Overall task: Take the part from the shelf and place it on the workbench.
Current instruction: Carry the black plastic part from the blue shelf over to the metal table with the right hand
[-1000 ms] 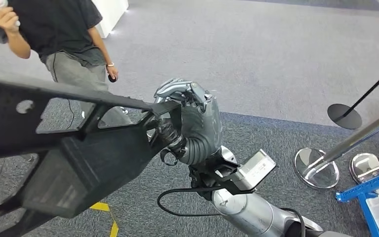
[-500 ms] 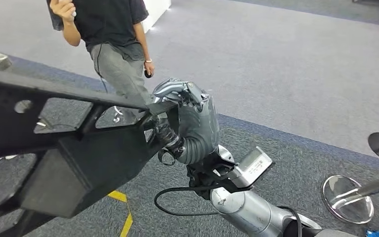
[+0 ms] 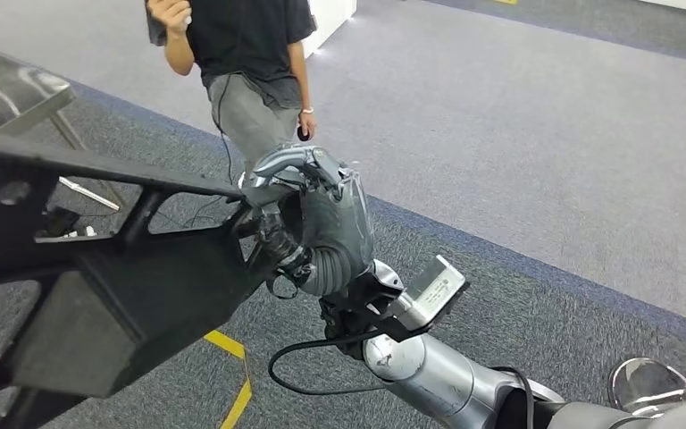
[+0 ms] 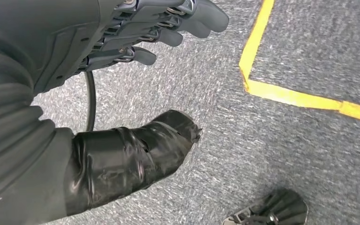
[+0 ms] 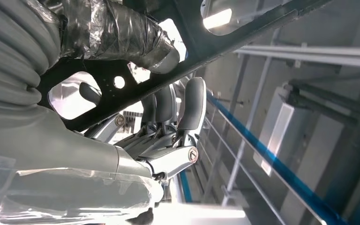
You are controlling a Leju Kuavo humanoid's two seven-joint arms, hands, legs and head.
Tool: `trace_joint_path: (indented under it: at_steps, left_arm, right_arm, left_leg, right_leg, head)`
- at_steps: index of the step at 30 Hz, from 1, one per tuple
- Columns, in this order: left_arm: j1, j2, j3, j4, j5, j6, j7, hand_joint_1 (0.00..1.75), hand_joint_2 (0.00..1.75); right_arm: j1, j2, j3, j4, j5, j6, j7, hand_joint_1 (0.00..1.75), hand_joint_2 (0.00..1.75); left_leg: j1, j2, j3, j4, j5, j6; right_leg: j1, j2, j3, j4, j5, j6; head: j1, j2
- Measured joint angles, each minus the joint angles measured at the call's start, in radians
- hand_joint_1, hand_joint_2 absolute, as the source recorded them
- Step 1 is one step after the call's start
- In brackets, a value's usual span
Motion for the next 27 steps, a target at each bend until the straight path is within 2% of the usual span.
trace_joint_path:
  at_steps: [2,4,6,7,8,9,10,11,12,13,14,15,17,18,19,21,22,23,24,25,26,27]
  left_arm:
    - [0.003,0.001,0.000,0.000,0.000,0.000,0.001,0.00,1.75]
    - [0.004,0.001,0.000,0.000,0.000,-0.001,-0.002,0.00,1.75]
    - [0.000,0.001,0.000,0.000,0.001,-0.003,-0.009,0.00,1.75]
    - [-0.002,0.001,0.000,0.000,0.002,-0.004,-0.012,0.00,1.75]
    - [-0.003,0.001,0.000,0.000,0.002,-0.005,-0.014,0.00,1.75]
    - [-0.003,0.001,0.000,0.000,0.002,-0.006,-0.015,0.00,1.75]
    - [-0.003,0.001,0.000,0.000,0.002,-0.006,-0.016,0.00,1.75]
    - [-0.002,0.001,0.000,0.000,0.002,-0.006,-0.016,0.00,1.75]
    - [-0.002,0.001,0.000,0.000,0.002,-0.006,-0.016,0.00,1.75]
    - [-0.003,0.001,0.000,0.000,0.002,-0.006,-0.016,0.00,1.75]
    - [-0.004,0.000,0.000,0.000,0.002,-0.006,-0.016,0.00,1.75]
    - [-0.003,0.000,0.000,0.000,0.002,-0.007,-0.017,0.00,1.75]
    - [0.001,0.002,0.000,0.000,0.002,-0.007,-0.017,0.00,1.75]
    - [0.004,0.003,0.000,0.000,0.002,-0.007,-0.017,0.00,1.75]
    - [0.005,0.003,0.000,0.000,0.002,-0.006,-0.017,0.00,1.75]
    - [0.003,0.003,0.000,0.000,0.002,-0.007,-0.017,0.00,1.75]
    - [0.001,0.002,0.000,0.000,0.003,-0.007,-0.018,0.00,1.75]
    - [0.000,0.002,0.000,0.000,0.003,-0.007,-0.019,0.00,1.75]
    - [0.000,0.002,0.000,0.000,0.003,-0.008,-0.020,0.00,1.75]
    - [0.001,0.002,0.000,0.000,0.003,-0.008,-0.020,0.00,1.75]
    - [0.003,0.003,0.000,0.000,0.003,-0.008,-0.020,0.00,1.75]
    - [0.003,0.003,0.000,0.000,0.003,-0.008,-0.020,0.00,1.75]
  right_arm:
    - [-0.004,0.001,0.000,0.003,-0.002,0.000,-0.001,1.75,1.75]
    - [-0.007,0.002,0.000,0.007,-0.004,0.001,-0.005,1.75,1.75]
    - [-0.009,0.002,0.000,0.010,-0.006,0.001,-0.009,1.75,1.75]
    - [-0.009,0.002,0.000,0.013,-0.007,0.001,-0.010,1.75,1.75]
    - [-0.009,0.002,0.000,0.015,-0.008,0.001,-0.011,1.75,1.75]
    - [-0.008,0.002,0.000,0.018,-0.009,0.001,-0.011,1.75,1.75]
    - [-0.009,0.002,0.000,0.020,-0.010,0.001,-0.012,1.75,1.75]
    - [-0.009,0.002,0.000,0.022,-0.010,0.001,-0.012,1.75,1.75]
    - [-0.009,0.002,0.000,0.023,-0.011,0.001,-0.012,1.75,1.75]
    - [-0.009,0.002,0.000,0.023,-0.012,0.001,-0.012,1.75,1.75]
    - [-0.009,0.002,0.000,0.024,-0.013,0.001,-0.012,1.75,1.75]
    - [-0.010,0.002,0.000,0.025,-0.014,0.001,-0.012,1.75,1.75]
    - [-0.011,0.002,0.000,0.027,-0.015,0.001,-0.013,1.75,1.75]
    - [-0.011,0.003,0.000,0.027,-0.016,0.001,-0.013,1.75,1.75]
    - [-0.012,0.004,0.000,0.027,-0.016,0.001,-0.013,1.75,1.75]
    - [-0.012,0.006,0.000,0.028,-0.017,0.003,-0.014,1.75,1.75]
    - [-0.012,0.007,0.000,0.029,-0.017,0.004,-0.014,1.75,1.75]
    - [-0.012,0.007,0.000,0.030,-0.018,0.006,-0.014,1.75,1.75]
    - [-0.012,0.007,0.000,0.032,-0.018,0.008,-0.014,1.75,1.75]
    - [-0.012,0.007,0.000,0.033,-0.019,0.009,-0.014,1.75,1.75]
    - [-0.012,0.007,0.000,0.034,-0.019,0.010,-0.014,1.75,1.75]
    - [-0.012,0.008,0.000,0.035,-0.019,0.010,-0.014,1.75,1.75]
  left_leg:
    - [0.002,-0.023,0.003,-0.006,0.001,0.014]
    - [0.007,-0.043,0.013,-0.018,0.003,0.027]
    - [0.009,-0.065,0.020,-0.025,0.004,0.037]
    - [0.008,-0.078,0.021,-0.025,0.004,0.041]
    - [0.007,-0.092,0.021,-0.024,0.003,0.042]
    - [0.007,-0.107,0.022,-0.023,0.002,0.043]
    - [0.007,-0.122,0.023,-0.021,0.001,0.043]
    - [0.007,-0.137,0.025,-0.019,-0.001,0.041]
    - [0.008,-0.152,0.025,-0.016,-0.003,0.039]
    - [0.007,-0.166,0.023,-0.012,-0.005,0.035]
    - [0.008,-0.178,0.020,-0.009,-0.006,0.030]
    - [0.010,-0.190,0.015,-0.008,-0.005,0.023]
    - [0.014,-0.210,0.008,-0.012,-0.001,0.008]
    - [0.013,-0.200,0.006,-0.008,-0.003,0.002]
    - [0.012,-0.176,-0.003,0.010,-0.013,-0.004]
    - [0.011,-0.107,-0.048,0.101,-0.058,-0.013]
    - [0.013,-0.086,-0.082,0.163,-0.083,-0.017]
    - [0.016,-0.075,-0.110,0.214,-0.099,-0.021]
    - [0.019,-0.069,-0.124,0.238,-0.100,-0.024]
    - [0.021,-0.064,-0.118,0.224,-0.083,-0.026]
    - [0.023,-0.053,-0.092,0.176,-0.053,-0.027]
    - [0.022,-0.032,-0.057,0.110,-0.025,-0.026]
  right_leg:
    - [0.001,-0.011,0.008,-0.006,-0.005,0.011]
    - [-0.003,0.021,0.003,0.021,-0.028,0.020]
    - [-0.006,0.073,-0.046,0.125,-0.082,0.021]
    - [-0.006,0.086,-0.083,0.193,-0.107,0.021]
    - [-0.006,0.093,-0.115,0.244,-0.119,0.021]
    - [-0.006,0.096,-0.133,0.265,-0.112,0.021]
    - [-0.007,0.099,-0.134,0.248,-0.085,0.020]
    - [-0.008,0.107,-0.118,0.197,-0.044,0.018]
    - [-0.010,0.130,-0.094,0.133,-0.006,0.015]
    - [-0.013,0.156,-0.071,0.073,0.019,0.013]
    - [-0.014,0.177,-0.055,0.032,0.033,0.011]
    - [-0.014,0.191,-0.047,0.013,0.033,0.008]
    - [-0.012,0.174,-0.041,0.003,0.034,0.002]
    - [-0.014,0.162,-0.035,-0.004,0.036,-0.003]
    - [-0.015,0.148,-0.028,-0.010,0.038,-0.009]
    - [-0.014,0.117,-0.017,-0.018,0.036,-0.019]
    - [-0.012,0.101,-0.015,-0.018,0.034,-0.022]
    - [-0.011,0.085,-0.014,-0.017,0.031,-0.024]
    - [-0.010,0.070,-0.012,-0.017,0.028,-0.025]
    - [-0.010,0.056,-0.009,-0.017,0.025,-0.023]
    - [-0.011,0.044,-0.005,-0.016,0.021,-0.020]
    - [-0.010,0.033,-0.001,-0.015,0.016,-0.016]
  head:
    - [-0.001,0.000]
    - [-0.002,0.000]
    - [-0.002,-0.001]
    - [-0.002,-0.001]
    - [-0.002,-0.001]
    - [-0.002,-0.001]
    - [-0.002,-0.001]
    - [-0.002,-0.001]
    - [-0.002,-0.001]
    - [-0.004,-0.001]
    - [-0.005,-0.001]
    - [-0.007,-0.001]
    - [-0.009,-0.001]
    - [-0.009,-0.001]
    - [-0.012,-0.001]
    - [-0.019,-0.001]
    - [-0.021,-0.001]
    - [-0.022,-0.001]
    - [-0.022,-0.001]
    - [-0.022,-0.001]
    - [-0.022,-0.001]
    - [-0.022,-0.001]
